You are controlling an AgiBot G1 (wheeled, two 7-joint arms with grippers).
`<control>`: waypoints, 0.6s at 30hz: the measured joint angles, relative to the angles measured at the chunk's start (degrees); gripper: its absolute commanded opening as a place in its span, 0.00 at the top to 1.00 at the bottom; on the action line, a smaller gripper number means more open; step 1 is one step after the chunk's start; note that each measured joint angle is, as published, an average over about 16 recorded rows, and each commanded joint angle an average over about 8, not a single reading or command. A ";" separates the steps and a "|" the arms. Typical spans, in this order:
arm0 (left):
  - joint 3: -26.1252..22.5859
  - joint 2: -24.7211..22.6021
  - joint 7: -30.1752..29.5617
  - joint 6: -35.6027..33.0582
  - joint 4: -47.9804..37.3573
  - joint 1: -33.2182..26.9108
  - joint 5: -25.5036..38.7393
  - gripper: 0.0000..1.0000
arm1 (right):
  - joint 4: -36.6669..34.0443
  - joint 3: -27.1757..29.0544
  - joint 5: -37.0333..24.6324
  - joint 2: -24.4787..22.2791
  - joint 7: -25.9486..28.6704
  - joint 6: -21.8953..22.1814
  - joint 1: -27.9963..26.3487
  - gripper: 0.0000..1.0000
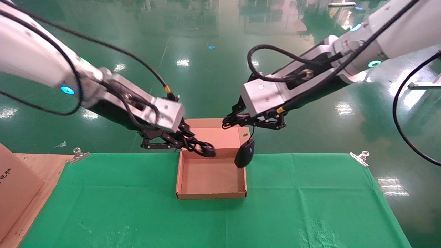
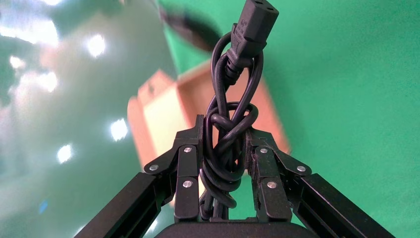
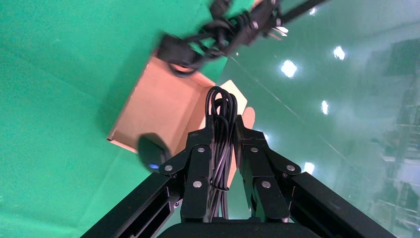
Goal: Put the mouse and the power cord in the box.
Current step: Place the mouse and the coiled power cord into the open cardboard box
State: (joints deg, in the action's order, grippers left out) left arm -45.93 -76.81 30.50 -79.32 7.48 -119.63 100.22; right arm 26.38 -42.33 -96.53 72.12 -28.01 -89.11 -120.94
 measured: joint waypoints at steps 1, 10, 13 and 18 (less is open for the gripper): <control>0.12 -0.10 0.35 2.16 0.62 1.26 -0.23 1.00 | 1.12 0.06 0.35 -0.64 0.63 -0.19 0.37 1.00; 2.03 -1.03 2.20 26.62 8.39 16.78 -4.85 1.00 | 12.38 0.29 3.83 -7.44 6.38 -0.61 5.23 1.00; 2.01 -1.29 2.69 33.89 11.20 22.25 -6.98 1.00 | 15.57 0.23 4.70 -9.44 7.80 -0.19 7.13 1.00; 0.40 -1.58 4.04 41.75 15.39 29.55 -10.51 1.00 | 18.86 0.01 5.40 -11.66 8.85 0.96 10.07 1.00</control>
State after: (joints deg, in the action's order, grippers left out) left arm -45.54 -78.39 34.54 -37.57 22.87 -90.07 89.72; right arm 45.23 -42.32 -91.13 60.46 -19.15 -88.15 -110.87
